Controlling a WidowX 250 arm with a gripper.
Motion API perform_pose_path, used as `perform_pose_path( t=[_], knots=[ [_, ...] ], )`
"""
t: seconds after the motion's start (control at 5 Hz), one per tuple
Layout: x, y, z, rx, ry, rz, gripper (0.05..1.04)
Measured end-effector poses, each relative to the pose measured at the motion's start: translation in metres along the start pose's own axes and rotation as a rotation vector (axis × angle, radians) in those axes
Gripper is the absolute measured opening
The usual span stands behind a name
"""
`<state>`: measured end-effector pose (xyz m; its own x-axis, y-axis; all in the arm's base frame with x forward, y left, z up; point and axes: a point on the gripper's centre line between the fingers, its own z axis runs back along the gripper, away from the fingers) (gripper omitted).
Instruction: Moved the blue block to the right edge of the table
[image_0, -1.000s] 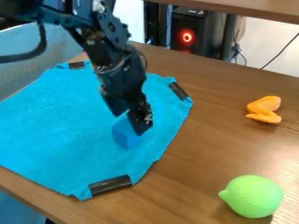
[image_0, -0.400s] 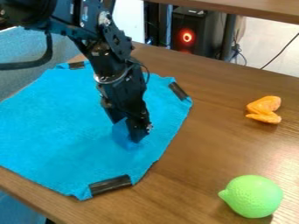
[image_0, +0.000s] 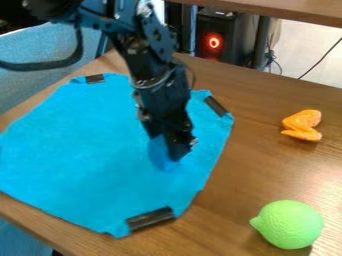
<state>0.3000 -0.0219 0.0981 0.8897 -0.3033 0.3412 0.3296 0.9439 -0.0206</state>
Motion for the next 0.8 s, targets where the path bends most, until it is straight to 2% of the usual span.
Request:
perform_pose_path(
  t=[0.2, 0.4, 0.8],
  knots=[
    [0.021, -0.013, 0.006, -0.007, -0.015, -0.016, 0.596],
    [0.041, -0.033, 0.002, -0.006, -0.002, -0.062, 0.596],
    [0.071, -0.083, -0.026, -0.065, 0.051, -0.182, 0.596]
  ],
)
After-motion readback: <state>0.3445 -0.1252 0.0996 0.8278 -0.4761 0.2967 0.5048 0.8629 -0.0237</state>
